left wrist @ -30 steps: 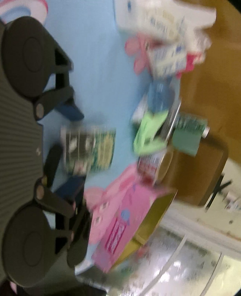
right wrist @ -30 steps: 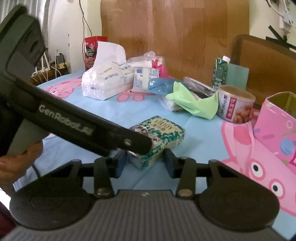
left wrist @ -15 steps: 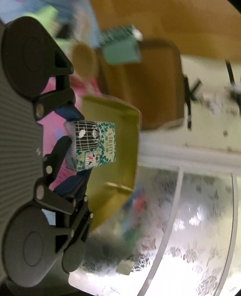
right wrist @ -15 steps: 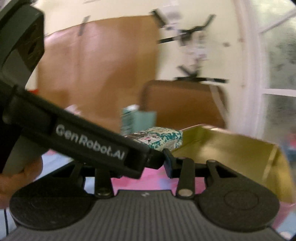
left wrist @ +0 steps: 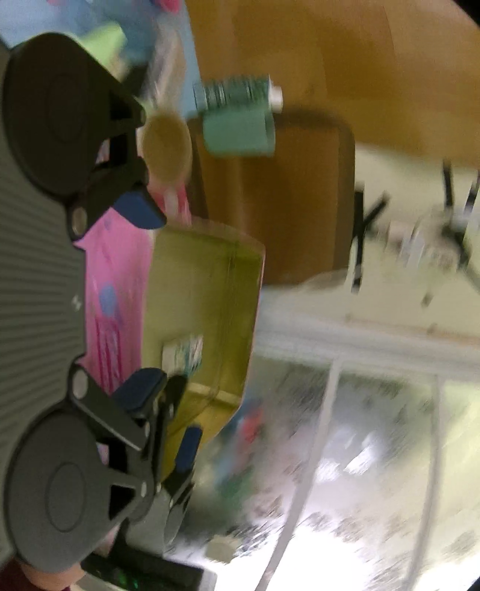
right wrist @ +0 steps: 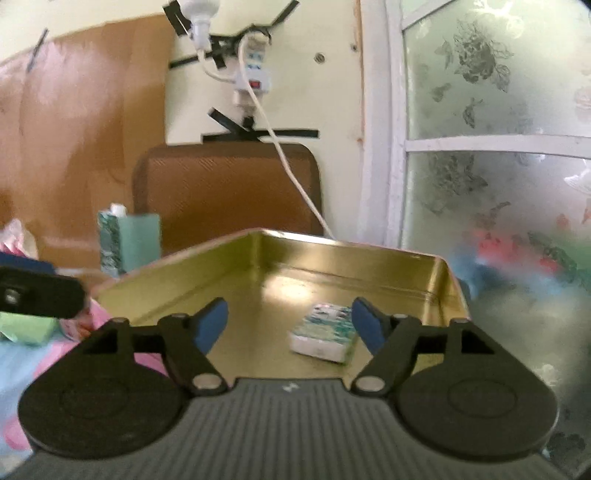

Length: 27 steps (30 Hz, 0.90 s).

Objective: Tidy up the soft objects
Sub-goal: 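Move the left tool to the light-green cloth on the table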

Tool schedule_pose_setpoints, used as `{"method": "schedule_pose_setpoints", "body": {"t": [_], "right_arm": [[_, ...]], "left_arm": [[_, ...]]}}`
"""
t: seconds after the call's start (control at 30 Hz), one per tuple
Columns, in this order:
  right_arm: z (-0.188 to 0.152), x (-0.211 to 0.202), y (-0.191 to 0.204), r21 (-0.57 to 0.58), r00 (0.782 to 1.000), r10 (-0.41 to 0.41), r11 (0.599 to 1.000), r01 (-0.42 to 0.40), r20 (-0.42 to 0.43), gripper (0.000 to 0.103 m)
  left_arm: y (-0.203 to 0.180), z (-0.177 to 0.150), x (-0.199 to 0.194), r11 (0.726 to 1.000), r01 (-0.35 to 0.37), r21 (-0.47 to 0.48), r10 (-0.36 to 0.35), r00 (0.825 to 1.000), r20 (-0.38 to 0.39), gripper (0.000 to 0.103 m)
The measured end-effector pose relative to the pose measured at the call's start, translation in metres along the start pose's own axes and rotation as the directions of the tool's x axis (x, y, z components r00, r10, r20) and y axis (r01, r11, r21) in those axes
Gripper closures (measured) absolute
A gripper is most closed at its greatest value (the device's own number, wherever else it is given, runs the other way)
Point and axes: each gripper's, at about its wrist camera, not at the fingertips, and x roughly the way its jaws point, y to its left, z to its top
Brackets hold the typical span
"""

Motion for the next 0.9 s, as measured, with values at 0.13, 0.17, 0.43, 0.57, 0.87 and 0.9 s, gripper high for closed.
{"method": "schedule_pose_setpoints", "body": {"t": [0.13,0.17,0.43,0.57,0.87,0.9], "right_arm": [[0.006,-0.011,0.036,-0.028,0.995,0.083,0.996,-0.082,0.053,0.026],[0.008,-0.013,0.047,-0.034,0.992,0.117,0.993,-0.115,0.056,0.026],[0.006,-0.005,0.146,-0.075,0.902,0.415,0.902,-0.425,-0.117,0.034],[0.004,0.009,0.196,-0.159,0.88,0.441,0.87,-0.468,-0.178,0.042],[-0.012,0.037,0.226,-0.236,0.851,0.395,0.841,-0.487,-0.347,0.094],[-0.012,0.026,0.223,-0.23,0.844,0.411,0.835,-0.501,-0.344,0.094]], "left_arm": [[0.052,-0.022,-0.041,0.99,-0.108,-0.087,0.11,0.994,0.017,0.014],[0.065,-0.028,-0.052,0.984,-0.142,-0.103,0.145,0.989,0.017,0.014],[0.151,-0.082,-0.119,0.885,-0.427,-0.184,0.429,0.903,-0.031,0.015],[0.169,-0.091,-0.128,0.881,-0.384,-0.277,0.391,0.92,-0.028,0.02],[0.147,-0.093,-0.131,0.923,-0.345,-0.169,0.358,0.932,0.057,0.02],[0.148,-0.093,-0.131,0.923,-0.342,-0.175,0.357,0.932,0.059,0.02]]}}
